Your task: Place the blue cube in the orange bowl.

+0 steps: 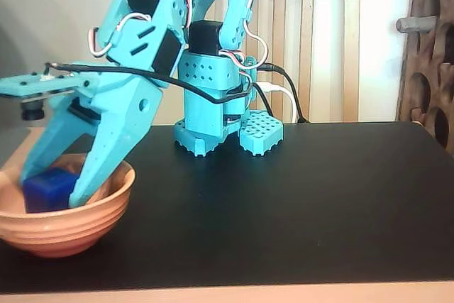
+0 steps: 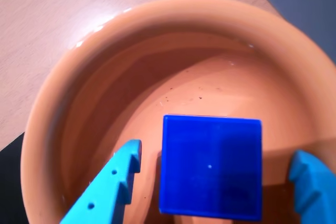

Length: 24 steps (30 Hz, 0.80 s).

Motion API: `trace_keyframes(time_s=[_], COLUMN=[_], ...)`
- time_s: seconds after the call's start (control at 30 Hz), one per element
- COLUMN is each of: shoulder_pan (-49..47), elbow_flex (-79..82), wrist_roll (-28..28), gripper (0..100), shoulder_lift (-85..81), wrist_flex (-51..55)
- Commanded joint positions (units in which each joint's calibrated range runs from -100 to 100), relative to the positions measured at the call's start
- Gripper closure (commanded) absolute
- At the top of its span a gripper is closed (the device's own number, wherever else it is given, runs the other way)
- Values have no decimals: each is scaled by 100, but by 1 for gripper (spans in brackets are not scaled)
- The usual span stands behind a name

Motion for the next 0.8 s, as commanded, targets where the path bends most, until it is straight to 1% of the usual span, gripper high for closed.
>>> trace_keyframes(time_s=[0.0, 0.53, 0.77], shoulder_pan=[6, 36, 6], elbow_flex=[-522, -522, -440], wrist_roll=[-17, -27, -22], gripper=[66, 67, 67], shoulder_lift=[-64, -99, -704], wrist_flex=[-188, -197, -110])
